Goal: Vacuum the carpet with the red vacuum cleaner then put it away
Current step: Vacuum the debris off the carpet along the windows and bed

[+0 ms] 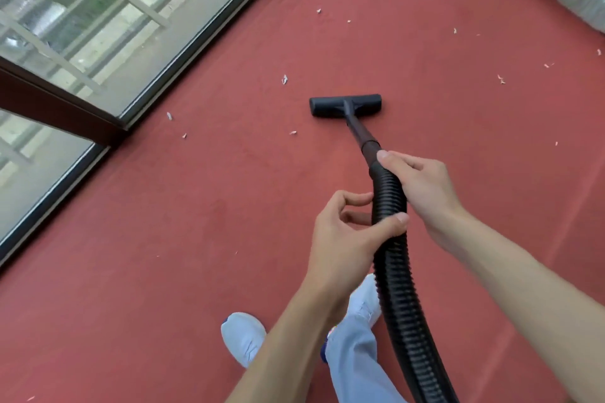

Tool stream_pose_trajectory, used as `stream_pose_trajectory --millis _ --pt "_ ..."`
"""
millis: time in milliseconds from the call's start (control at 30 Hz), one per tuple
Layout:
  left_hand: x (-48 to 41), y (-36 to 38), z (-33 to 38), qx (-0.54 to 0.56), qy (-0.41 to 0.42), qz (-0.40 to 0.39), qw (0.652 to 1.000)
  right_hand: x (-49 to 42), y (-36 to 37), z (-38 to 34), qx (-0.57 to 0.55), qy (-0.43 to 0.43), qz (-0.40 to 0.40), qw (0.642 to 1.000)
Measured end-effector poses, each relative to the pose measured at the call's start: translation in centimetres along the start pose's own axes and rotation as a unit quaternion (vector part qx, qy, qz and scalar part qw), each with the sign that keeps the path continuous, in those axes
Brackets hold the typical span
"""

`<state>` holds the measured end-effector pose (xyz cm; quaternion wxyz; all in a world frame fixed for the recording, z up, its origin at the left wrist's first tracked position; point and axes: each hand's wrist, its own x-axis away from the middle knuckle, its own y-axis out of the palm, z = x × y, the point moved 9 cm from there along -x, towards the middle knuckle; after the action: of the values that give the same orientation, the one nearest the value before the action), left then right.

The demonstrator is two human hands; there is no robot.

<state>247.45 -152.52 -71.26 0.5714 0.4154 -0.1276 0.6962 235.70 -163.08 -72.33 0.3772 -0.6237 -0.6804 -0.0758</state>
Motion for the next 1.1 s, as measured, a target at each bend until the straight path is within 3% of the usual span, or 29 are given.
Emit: stream_pose_trajectory --millis 167,433,800,1100 --pt "1.8 -1.3 0.6 -0.008 0.000 -0.017 1.000 2.3 0.7 -0.5 -0.034 0.012 0.004 0.999" --pt "0.0 -4.4 1.7 0.025 0.025 0.064 0.997 0.6 5.3 -1.5 -0.058 0.024 -0.002 0.998" --pt "9.8 -10.9 2.3 0.065 0.050 0.057 0.995 10.8 10.7 -2.7 -0.023 0.027 -0.060 0.998" --pt "7.2 -13.9 3.2 0.065 0.040 0.091 0.993 7.9 14.1 -3.2 -0.058 0.053 -0.014 0.997"
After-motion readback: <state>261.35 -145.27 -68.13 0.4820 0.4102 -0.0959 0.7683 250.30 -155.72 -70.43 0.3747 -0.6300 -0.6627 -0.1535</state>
